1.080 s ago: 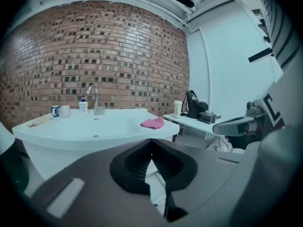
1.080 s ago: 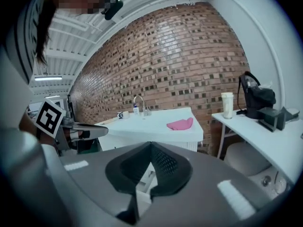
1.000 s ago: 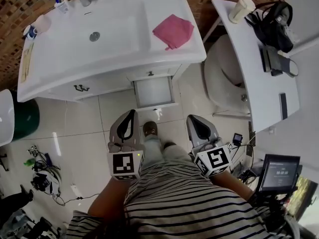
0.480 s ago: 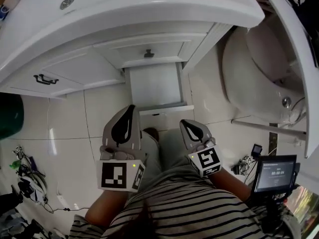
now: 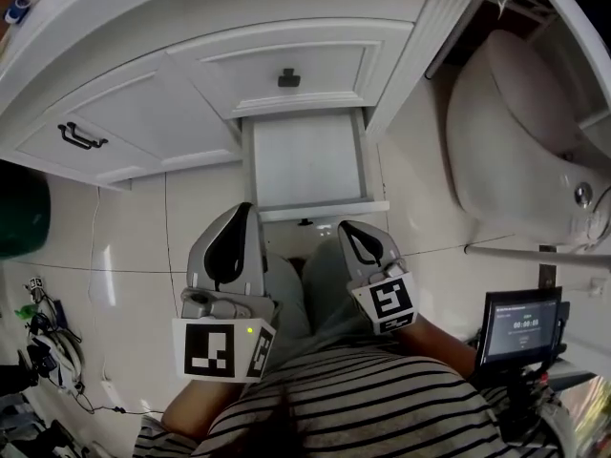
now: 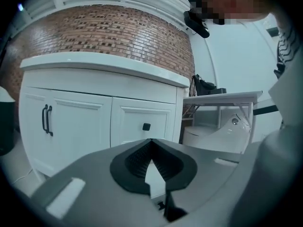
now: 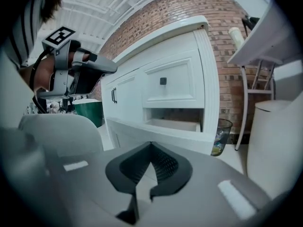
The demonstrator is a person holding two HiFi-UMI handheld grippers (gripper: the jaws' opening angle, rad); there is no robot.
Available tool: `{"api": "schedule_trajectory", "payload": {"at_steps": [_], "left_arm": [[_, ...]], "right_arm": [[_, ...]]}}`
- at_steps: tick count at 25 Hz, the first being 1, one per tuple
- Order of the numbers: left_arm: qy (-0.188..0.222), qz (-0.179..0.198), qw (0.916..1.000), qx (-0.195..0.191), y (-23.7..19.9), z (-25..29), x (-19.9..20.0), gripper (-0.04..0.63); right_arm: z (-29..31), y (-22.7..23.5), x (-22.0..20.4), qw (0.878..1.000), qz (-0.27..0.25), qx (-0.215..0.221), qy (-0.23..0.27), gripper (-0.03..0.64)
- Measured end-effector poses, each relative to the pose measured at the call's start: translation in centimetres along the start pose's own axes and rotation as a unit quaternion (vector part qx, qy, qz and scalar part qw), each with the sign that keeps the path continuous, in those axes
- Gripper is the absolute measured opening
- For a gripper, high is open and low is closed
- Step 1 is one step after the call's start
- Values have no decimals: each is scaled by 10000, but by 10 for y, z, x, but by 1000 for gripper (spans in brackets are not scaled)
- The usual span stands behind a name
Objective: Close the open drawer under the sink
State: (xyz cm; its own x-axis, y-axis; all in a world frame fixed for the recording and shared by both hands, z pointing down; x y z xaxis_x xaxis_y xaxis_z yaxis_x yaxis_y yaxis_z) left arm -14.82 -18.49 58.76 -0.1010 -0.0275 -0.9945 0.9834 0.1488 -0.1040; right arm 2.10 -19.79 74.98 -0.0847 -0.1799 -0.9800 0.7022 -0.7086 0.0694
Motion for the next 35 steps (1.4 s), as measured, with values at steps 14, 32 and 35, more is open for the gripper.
{"api": "schedule_trajectory", "payload": {"at_steps": [14,32,35], "left_arm": [[-18,86,9999,-48,5,8,0,17],[-350,-96,9993,77,-23,29,-22,17],[-354,-166,9992,120,-28,30,-21,17]], "right_arm": [[7,14,-4,9983,-62,-421,404,2],[102,74,16,9959,94,-864,266,2],[120,86,20,9952,41,-944,238,2]]}}
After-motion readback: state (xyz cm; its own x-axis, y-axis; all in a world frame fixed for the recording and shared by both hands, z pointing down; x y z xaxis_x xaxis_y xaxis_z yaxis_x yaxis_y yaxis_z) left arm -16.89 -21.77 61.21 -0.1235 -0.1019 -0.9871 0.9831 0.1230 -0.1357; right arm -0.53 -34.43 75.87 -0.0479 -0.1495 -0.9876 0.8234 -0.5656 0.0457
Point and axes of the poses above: the fingertips, and each gripper's own axes: z forward along the fingers, y to its right, x out of its top, the point moved 6 cm from there along -z, backward along the fingers, and after that the axes turned 11 degrees about y, right-handed, at the moved point
